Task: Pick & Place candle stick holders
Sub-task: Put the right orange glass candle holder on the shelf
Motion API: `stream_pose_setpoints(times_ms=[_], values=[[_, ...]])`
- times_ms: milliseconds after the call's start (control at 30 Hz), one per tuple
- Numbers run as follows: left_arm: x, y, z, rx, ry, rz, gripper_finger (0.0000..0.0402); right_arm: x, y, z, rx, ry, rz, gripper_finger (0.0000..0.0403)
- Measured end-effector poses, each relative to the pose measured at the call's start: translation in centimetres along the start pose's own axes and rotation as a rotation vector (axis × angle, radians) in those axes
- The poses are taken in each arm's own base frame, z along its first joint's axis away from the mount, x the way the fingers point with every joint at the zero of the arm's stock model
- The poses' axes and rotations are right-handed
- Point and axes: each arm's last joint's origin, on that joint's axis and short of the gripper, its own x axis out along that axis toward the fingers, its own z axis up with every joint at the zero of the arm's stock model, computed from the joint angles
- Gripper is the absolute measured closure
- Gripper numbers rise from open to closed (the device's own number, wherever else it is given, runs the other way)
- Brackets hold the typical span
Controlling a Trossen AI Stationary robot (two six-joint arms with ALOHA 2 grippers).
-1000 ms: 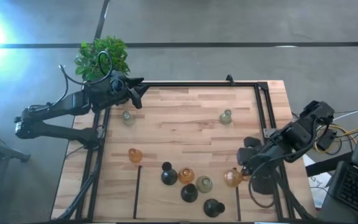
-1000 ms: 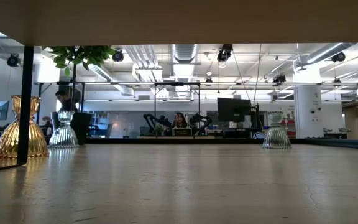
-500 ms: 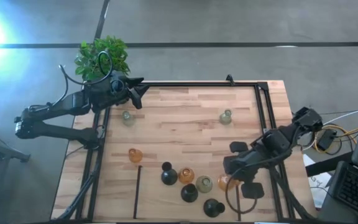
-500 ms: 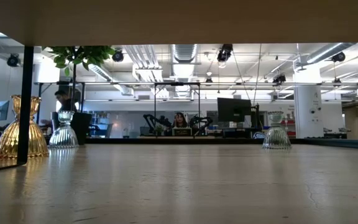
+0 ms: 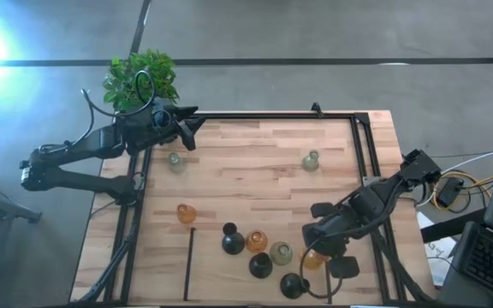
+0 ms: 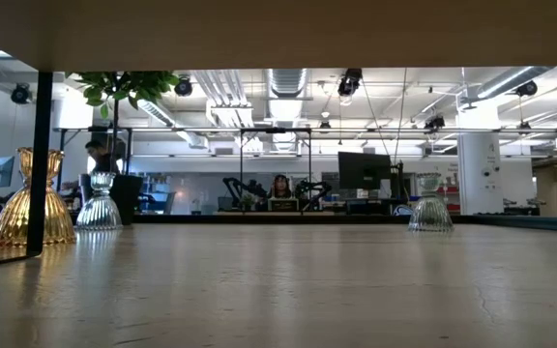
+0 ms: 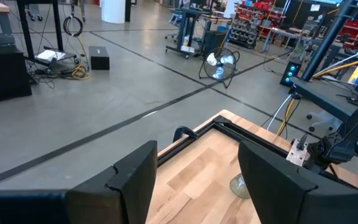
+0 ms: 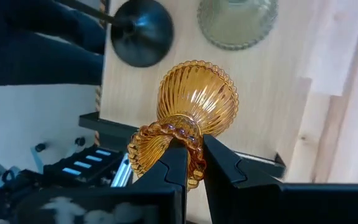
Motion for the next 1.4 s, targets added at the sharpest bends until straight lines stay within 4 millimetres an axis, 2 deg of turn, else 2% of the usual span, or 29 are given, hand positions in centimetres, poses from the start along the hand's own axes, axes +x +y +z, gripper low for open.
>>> stream_pose_setpoints(times_ms=[733,1400], values=[[0.0,0.0,0.0,0.015,-0.001,0.001,0.0172,1.7,-0.3,0.9,-0.009,-0.033,0.063,0.0384],[0.0,0.0,0.0,0.041,-0.001,0.001,0.0172,3.4,-0.6,0.9,0.035,0.008,0.117,0.0384]])
